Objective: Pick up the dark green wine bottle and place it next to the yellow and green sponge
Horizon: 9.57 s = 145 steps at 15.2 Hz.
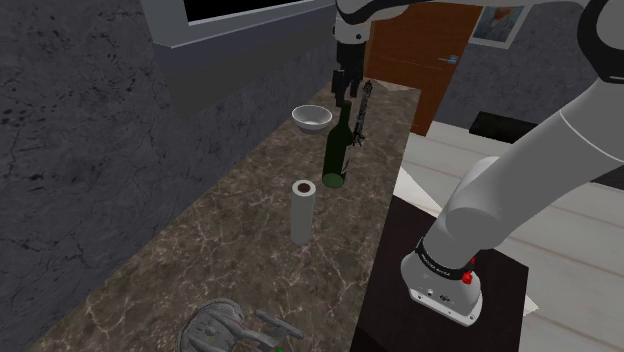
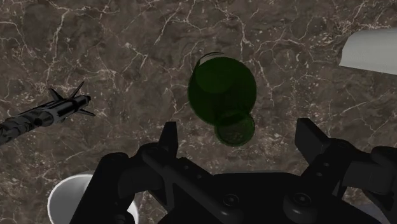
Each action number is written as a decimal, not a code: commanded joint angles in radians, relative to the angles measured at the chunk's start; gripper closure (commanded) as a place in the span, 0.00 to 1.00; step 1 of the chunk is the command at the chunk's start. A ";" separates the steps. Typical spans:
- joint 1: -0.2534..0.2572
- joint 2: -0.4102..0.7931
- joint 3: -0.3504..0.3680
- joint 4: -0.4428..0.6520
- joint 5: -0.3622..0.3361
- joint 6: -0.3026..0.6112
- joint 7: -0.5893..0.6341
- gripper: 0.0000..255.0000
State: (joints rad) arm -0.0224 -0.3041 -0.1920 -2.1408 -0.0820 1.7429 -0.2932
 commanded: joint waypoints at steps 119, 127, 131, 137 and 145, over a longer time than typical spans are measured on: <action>0.202 -0.411 0.648 0.231 0.451 -0.563 0.836 1.00; 0.215 -0.470 0.661 0.082 0.469 -0.473 0.813 1.00; 0.222 -0.496 0.669 0.013 0.479 -0.429 0.803 1.00; 0.232 -0.528 0.686 -0.086 0.497 -0.363 0.789 1.00; 0.245 -0.561 0.714 -0.207 0.525 -0.273 0.773 1.00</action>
State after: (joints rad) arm 0.2211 -0.8621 0.5205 -2.3359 0.4406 1.4607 0.4828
